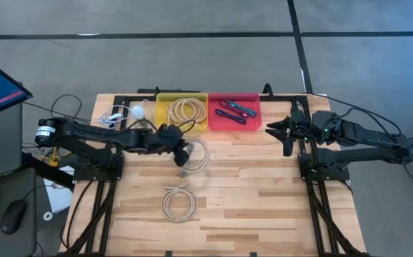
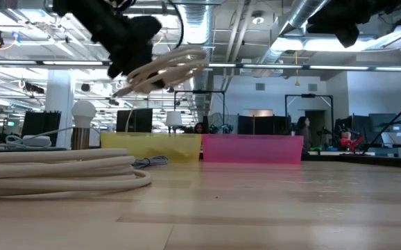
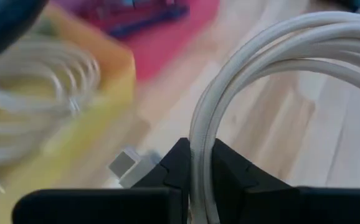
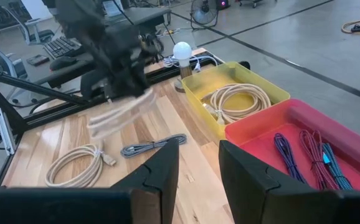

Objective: Pick & Place USB Port
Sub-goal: Put the large white charger cable into the yellow bin

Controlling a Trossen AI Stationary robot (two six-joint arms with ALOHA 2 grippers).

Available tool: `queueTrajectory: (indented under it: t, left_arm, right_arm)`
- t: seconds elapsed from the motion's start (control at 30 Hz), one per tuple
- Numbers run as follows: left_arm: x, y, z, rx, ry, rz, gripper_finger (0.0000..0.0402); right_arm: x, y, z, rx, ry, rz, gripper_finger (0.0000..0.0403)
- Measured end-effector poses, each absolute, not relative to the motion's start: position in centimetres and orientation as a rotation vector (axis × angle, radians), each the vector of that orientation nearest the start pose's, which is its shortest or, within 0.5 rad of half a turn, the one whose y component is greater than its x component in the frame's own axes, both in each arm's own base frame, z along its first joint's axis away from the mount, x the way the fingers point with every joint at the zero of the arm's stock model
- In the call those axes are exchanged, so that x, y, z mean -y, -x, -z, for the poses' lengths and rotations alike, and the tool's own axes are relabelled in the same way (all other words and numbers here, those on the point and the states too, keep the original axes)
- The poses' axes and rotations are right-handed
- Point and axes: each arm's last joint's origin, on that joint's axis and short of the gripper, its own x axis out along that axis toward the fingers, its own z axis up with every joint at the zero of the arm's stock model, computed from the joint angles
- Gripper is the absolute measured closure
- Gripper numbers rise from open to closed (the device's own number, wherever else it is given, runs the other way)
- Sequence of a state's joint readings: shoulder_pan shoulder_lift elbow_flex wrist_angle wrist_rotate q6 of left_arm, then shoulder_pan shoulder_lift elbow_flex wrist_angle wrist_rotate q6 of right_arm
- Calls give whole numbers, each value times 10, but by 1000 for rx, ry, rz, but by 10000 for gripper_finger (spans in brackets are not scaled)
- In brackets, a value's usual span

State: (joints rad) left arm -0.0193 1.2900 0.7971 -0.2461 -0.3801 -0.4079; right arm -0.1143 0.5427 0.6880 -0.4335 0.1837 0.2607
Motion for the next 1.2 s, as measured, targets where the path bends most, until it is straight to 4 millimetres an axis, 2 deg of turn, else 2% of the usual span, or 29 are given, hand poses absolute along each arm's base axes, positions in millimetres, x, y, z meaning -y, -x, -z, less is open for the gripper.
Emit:
queueTrajectory:
  t: [0.2,0.33,0.47,0.93,1.2]
  left_arm:
    - [-17,-271,-267,-542,133,-577,361]
    - [-36,-274,-285,-499,103,-638,361]
    - [-61,-271,-295,-486,84,-716,361]
    - [-144,-237,-296,-533,84,-1009,361]
    - [-174,-217,-296,-532,136,-1097,361]
  right_arm:
    - [19,-119,-307,-249,-249,332,296]
    - [19,-119,-307,-249,-249,332,296]
    - [19,-119,-307,-249,-249,332,296]
    - [19,-119,-307,-249,-249,333,296]
    - [19,-118,-307,-250,-243,350,296]
